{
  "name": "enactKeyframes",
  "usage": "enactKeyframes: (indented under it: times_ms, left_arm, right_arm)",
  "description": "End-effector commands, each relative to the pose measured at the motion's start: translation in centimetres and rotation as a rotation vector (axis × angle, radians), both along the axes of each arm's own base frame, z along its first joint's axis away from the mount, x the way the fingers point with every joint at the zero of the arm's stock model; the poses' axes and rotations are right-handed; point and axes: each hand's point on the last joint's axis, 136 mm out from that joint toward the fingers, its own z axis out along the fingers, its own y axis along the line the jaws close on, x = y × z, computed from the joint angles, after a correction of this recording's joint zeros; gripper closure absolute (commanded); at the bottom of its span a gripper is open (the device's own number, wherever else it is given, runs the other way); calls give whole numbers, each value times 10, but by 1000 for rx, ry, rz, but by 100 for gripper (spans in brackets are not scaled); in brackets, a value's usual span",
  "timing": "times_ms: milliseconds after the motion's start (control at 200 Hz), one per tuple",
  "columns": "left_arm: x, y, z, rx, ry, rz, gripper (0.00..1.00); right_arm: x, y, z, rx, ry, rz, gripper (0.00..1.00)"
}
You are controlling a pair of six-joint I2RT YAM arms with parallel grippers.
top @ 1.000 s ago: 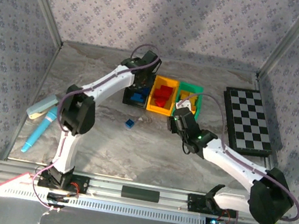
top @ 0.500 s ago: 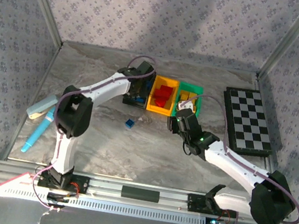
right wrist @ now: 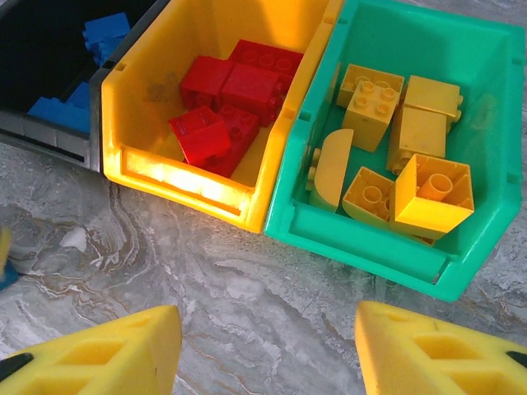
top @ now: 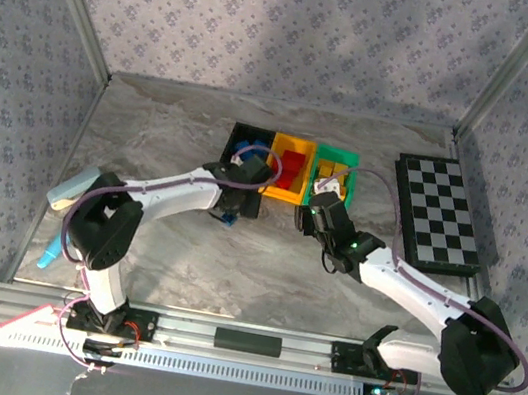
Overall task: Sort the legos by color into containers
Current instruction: Pick up the lego from the center of the table.
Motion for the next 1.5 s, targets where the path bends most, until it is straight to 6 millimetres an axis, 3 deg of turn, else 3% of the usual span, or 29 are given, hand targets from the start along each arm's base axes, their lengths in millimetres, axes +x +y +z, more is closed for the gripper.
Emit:
enactKeyframes:
  times_ms: [0,175,480,845,1379,1494]
  left_arm:
    - [-12,-3,-6,-2,16,-64,39]
    - [-24,4,-17,34,27,-69,39]
    - [-18,21,-14,144,0,-50,40]
    - [-14,31,-23,270,44,-143,41]
    - [-10,35,-47,246,139,-169,46]
    - [-4,28,-49,222,123,-181,53]
  right_arm:
    - [2,-1,-4,10,8,-13,41]
    - [2,-2,-4,9,7,-16,41]
    - [2,-2,-4,7,8,-15,41]
    - [0,3,-5,9,9,-2,41]
    - [0,4,-5,-9,2,-3,41]
    - [1,3,-7,-15,4,-9,41]
